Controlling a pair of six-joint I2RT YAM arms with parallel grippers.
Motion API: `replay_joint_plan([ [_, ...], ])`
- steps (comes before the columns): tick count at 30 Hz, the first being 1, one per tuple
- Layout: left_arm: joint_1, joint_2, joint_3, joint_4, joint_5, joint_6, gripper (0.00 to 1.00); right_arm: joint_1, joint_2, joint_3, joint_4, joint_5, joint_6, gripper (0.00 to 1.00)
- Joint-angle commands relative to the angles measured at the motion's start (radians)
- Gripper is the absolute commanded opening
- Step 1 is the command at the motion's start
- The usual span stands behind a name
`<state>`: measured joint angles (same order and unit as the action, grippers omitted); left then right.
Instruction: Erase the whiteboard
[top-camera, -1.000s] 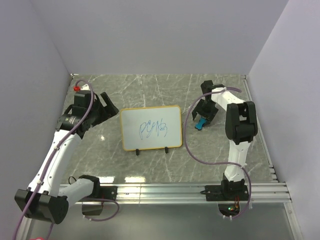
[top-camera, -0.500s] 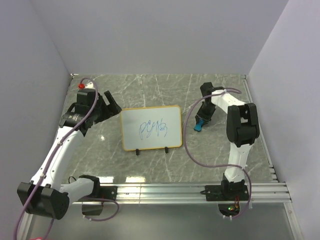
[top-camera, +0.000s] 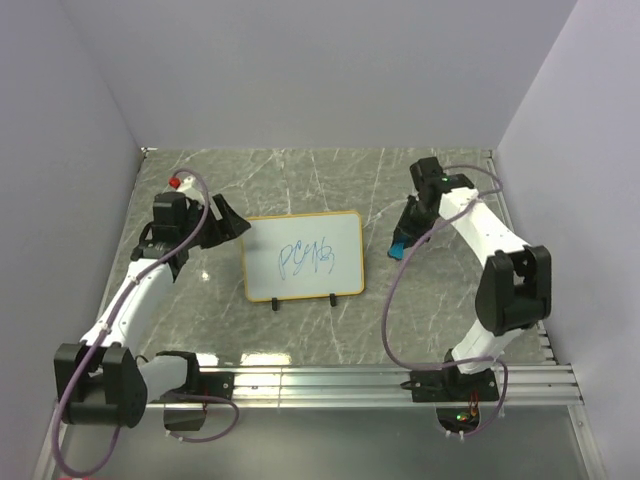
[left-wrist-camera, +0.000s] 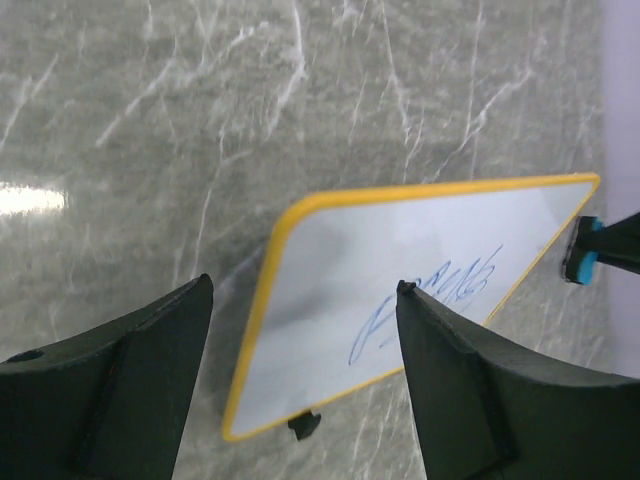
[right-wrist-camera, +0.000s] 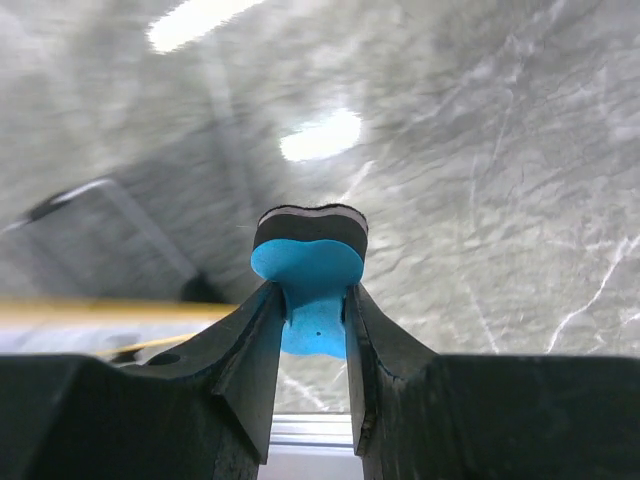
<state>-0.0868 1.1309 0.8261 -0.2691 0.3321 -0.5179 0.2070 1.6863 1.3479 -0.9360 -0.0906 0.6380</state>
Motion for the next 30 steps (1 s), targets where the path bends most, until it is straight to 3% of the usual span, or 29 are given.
replay_joint_plan([
  [1,0.067,0.027,-0.060,0.217,0.209,-0.013,0.80,-0.001,-0.089,0.077,-0.067,0.005,-0.012,0.00],
  [10,0.122,0.145,-0.159,0.540,0.476,-0.111,0.80,0.005,-0.198,0.177,-0.075,-0.080,-0.035,0.00],
  [17,0.122,0.227,-0.220,0.711,0.582,-0.171,0.77,0.028,-0.209,0.183,-0.078,-0.078,-0.024,0.00],
  [26,0.093,0.282,-0.239,0.723,0.545,-0.192,0.58,0.106,-0.244,0.175,0.017,-0.116,-0.026,0.00],
  [30,-0.002,0.308,-0.245,0.726,0.515,-0.188,0.48,0.190,-0.218,0.201,0.049,-0.123,-0.021,0.00],
])
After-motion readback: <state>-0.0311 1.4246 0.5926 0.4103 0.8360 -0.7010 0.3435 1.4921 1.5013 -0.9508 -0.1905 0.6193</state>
